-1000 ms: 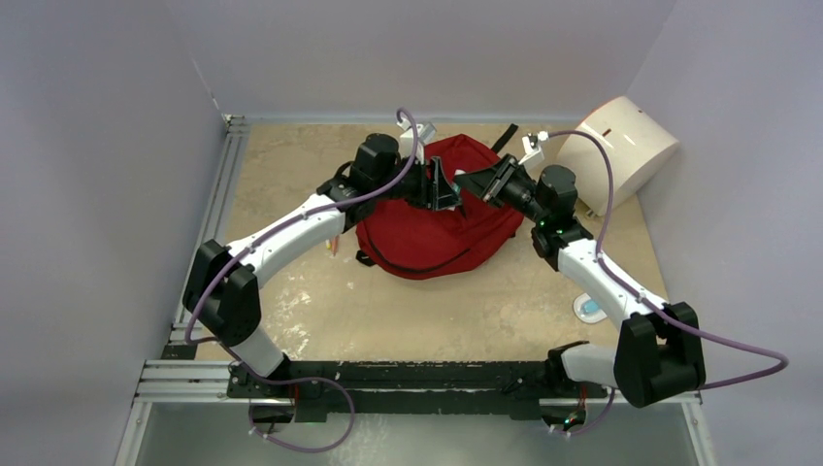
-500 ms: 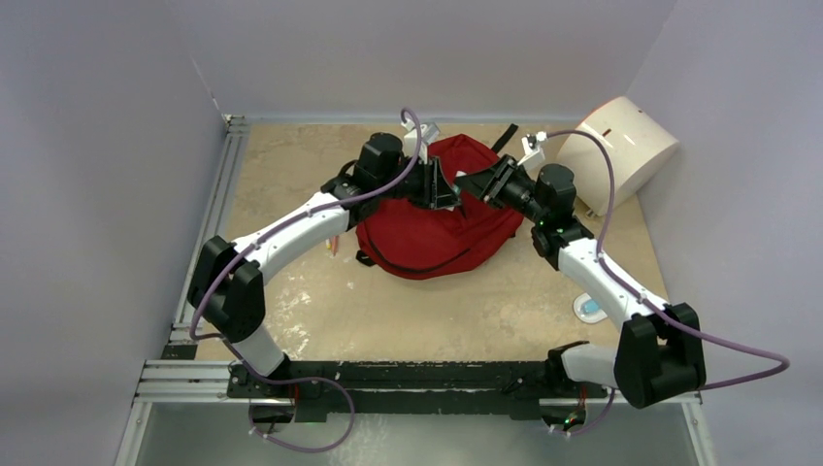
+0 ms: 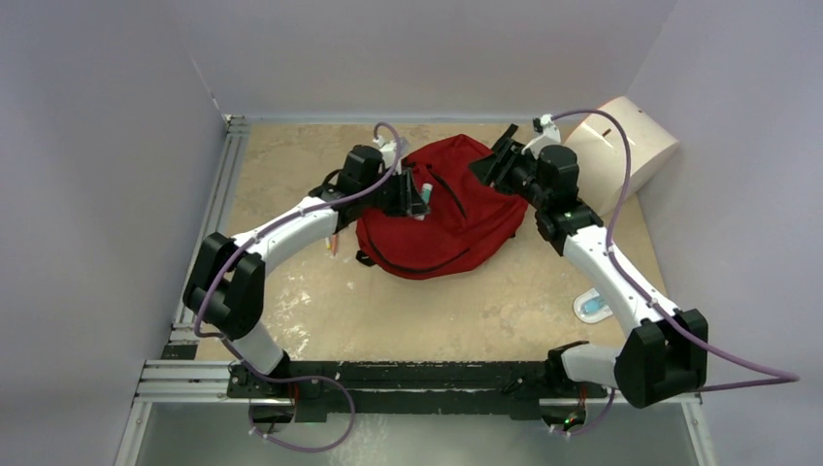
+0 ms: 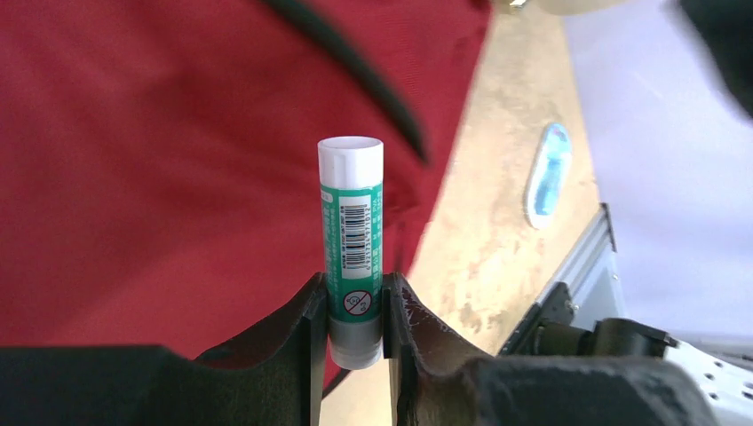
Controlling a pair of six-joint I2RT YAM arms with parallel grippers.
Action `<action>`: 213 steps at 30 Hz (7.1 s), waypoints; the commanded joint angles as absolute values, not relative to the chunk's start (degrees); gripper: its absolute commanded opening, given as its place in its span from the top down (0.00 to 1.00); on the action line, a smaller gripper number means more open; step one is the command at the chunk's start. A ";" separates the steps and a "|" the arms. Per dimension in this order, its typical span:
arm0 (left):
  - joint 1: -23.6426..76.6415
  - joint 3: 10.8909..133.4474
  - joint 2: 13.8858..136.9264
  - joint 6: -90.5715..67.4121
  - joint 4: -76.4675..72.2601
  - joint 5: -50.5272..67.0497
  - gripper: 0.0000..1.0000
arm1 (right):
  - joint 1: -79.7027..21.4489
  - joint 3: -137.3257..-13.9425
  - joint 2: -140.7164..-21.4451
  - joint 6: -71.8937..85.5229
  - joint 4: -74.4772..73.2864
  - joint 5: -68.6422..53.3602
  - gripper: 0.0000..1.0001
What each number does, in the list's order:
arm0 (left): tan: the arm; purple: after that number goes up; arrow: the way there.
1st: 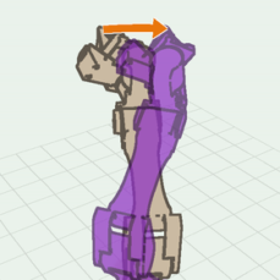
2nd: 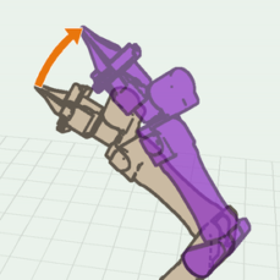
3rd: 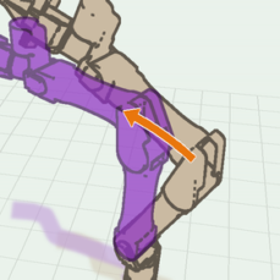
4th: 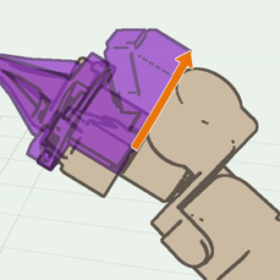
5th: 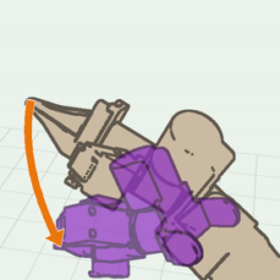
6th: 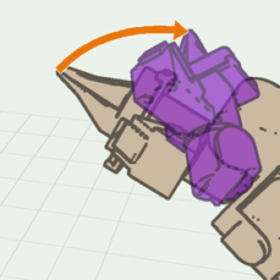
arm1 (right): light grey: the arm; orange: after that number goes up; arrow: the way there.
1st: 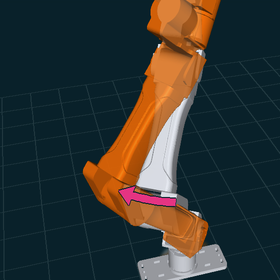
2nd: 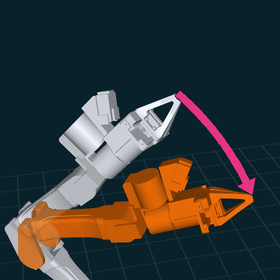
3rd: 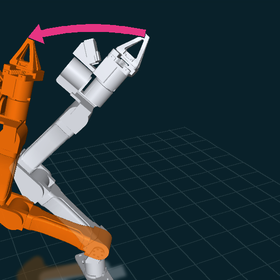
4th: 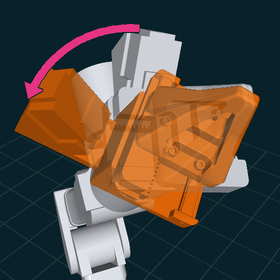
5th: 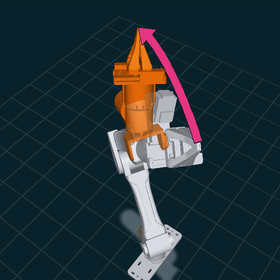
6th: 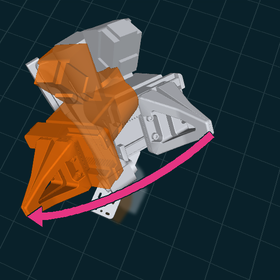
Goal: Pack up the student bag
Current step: Place the stationery in the student bag, then pick up the stationery from the center of the board.
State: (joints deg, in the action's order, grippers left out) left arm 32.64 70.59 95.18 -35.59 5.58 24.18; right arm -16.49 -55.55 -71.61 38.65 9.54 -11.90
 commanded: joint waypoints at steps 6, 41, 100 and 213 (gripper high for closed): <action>25.93 62.58 86.00 -35.70 8.43 21.35 1.00 | -17.37 -64.64 -78.53 18.57 0.90 -3.95 0.45; 25.91 58.61 84.34 -39.24 5.68 22.91 1.00 | -33.84 -81.94 -99.67 10.70 -15.94 30.23 0.71; 30.21 89.18 117.26 -54.49 -5.07 32.03 1.00 | -33.88 -69.36 -85.70 23.55 -0.33 9.84 1.00; 15.20 100.42 125.00 -14.01 39.20 -7.03 0.76 | -30.41 -60.21 -82.87 29.62 4.13 12.59 1.00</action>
